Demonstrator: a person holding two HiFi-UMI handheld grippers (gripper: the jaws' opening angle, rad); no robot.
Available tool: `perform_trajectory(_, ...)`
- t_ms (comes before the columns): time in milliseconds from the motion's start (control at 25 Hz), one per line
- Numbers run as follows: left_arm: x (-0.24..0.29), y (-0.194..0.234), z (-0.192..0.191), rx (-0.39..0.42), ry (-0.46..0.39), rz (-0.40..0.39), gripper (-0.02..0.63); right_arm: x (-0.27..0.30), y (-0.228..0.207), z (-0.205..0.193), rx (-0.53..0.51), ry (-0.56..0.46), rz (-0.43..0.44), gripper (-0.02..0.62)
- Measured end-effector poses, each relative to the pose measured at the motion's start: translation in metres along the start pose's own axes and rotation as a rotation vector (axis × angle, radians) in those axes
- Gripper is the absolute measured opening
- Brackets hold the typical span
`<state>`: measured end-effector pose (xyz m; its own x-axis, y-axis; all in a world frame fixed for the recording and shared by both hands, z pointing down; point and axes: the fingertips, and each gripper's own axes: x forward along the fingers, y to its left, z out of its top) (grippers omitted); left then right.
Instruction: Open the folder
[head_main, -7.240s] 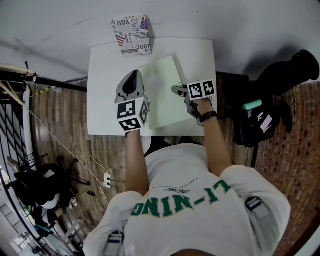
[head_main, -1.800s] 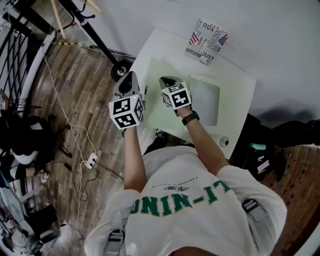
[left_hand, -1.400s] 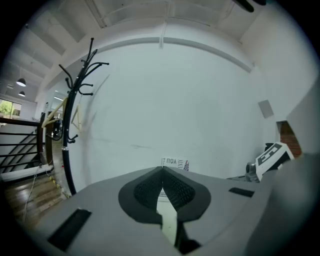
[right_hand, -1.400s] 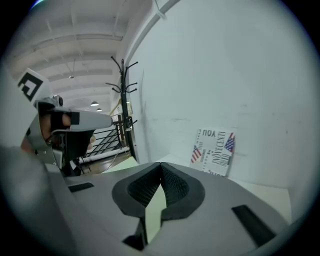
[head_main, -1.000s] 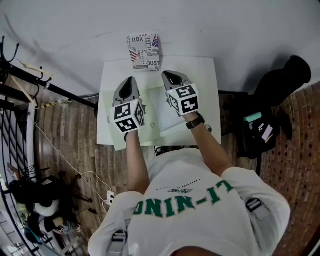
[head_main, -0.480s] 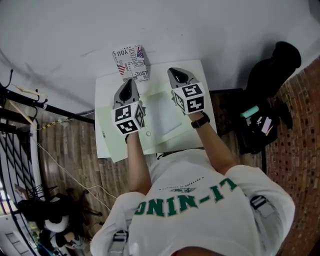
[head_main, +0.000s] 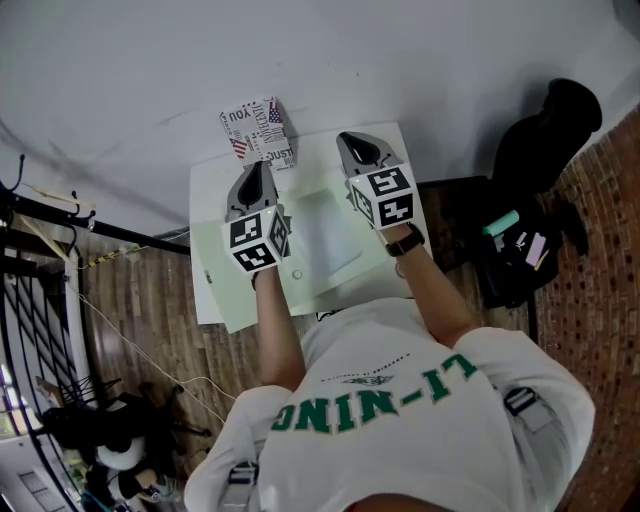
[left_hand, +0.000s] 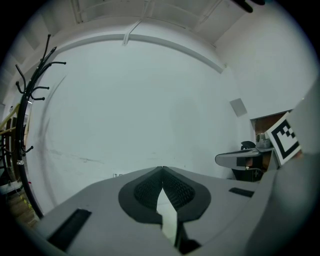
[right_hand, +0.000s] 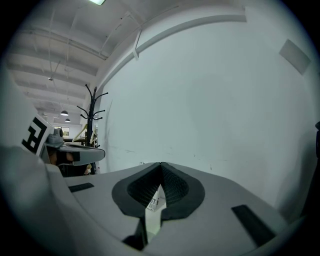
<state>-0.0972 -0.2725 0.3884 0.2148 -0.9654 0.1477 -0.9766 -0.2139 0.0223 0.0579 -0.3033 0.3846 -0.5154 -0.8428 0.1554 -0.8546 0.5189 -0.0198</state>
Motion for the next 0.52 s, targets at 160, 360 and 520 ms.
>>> perform_trajectory(160, 0.002, 0.000, -0.006, -0.008, 0.009, 0.008, 0.014, 0.002, 0.001, -0.002, -0.003, 0.003, 0.014, 0.015)
perform_trajectory(360, 0.002, 0.004, -0.012, -0.012, 0.019, 0.023, 0.014, 0.006, 0.003, -0.008, 0.001, 0.016, 0.026, 0.015)
perform_trajectory(520, 0.000, 0.010, -0.014, -0.011, 0.020, 0.040, 0.014, 0.010, 0.005, -0.010, -0.001, 0.016, 0.032, 0.015)
